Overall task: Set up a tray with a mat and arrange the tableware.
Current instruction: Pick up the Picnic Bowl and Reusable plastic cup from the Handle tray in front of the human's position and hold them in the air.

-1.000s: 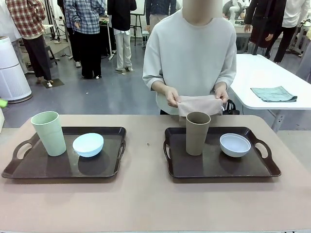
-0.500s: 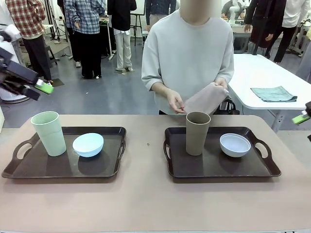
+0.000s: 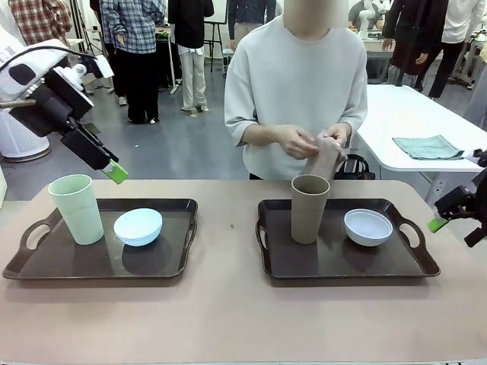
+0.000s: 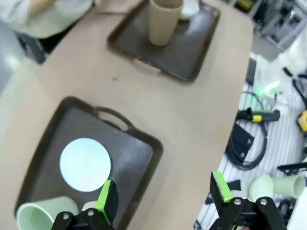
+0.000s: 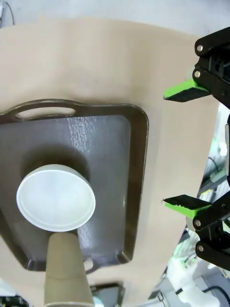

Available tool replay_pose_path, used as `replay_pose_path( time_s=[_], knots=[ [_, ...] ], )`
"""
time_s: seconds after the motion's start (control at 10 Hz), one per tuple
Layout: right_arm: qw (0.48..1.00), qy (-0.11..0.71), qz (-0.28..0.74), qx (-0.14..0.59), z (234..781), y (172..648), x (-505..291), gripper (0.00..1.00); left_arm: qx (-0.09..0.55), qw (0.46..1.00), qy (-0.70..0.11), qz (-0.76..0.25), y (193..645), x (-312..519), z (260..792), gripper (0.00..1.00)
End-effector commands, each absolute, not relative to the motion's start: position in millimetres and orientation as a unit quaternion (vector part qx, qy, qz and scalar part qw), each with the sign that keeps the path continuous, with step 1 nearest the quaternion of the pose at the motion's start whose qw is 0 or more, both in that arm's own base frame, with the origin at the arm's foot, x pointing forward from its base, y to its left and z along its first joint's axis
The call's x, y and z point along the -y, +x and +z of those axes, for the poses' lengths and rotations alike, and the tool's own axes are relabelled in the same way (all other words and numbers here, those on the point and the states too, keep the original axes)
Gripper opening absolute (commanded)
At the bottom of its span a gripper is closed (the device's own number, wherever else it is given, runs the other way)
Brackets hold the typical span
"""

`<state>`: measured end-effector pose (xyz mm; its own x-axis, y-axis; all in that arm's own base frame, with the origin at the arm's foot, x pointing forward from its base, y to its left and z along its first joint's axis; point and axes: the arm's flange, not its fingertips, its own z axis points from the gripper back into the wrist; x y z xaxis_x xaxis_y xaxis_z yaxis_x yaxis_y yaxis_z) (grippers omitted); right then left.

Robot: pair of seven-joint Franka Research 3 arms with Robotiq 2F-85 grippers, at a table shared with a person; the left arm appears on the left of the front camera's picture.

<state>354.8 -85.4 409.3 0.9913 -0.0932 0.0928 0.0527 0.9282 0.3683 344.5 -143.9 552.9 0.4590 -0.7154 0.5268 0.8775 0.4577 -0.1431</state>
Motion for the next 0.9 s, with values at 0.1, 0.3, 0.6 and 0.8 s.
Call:
replay_pose_path(
  time_s=[0.1, 0.3, 0.6, 0.8],
  knots=[
    [0.971, 0.229, -0.049, 0.036, 431.6, 337.3, 85.3, 1.0, 0.2, 0.83, -0.202, -0.48, 344.5, 143.9, 552.9, 1.0],
    [0.982, 0.179, -0.035, 0.054, 412.7, 355.2, 76.4, 1.0, 0.2, 0.83, -0.202, -0.48, 344.5, 143.9, 552.9, 1.0],
    [0.979, 0.191, -0.035, 0.053, 419.1, 351.6, 77.2, 1.0, 0.208, 0.824, -0.206, -0.485, 345.8, 144.0, 552.6, 1.0],
    [0.984, 0.16, 0.07, 0.035, 435.9, 379.3, 40.2, 1.0, 0.251, 0.778, -0.185, -0.546, 382.1, 188.4, 555.9, 1.0]
  ],
)
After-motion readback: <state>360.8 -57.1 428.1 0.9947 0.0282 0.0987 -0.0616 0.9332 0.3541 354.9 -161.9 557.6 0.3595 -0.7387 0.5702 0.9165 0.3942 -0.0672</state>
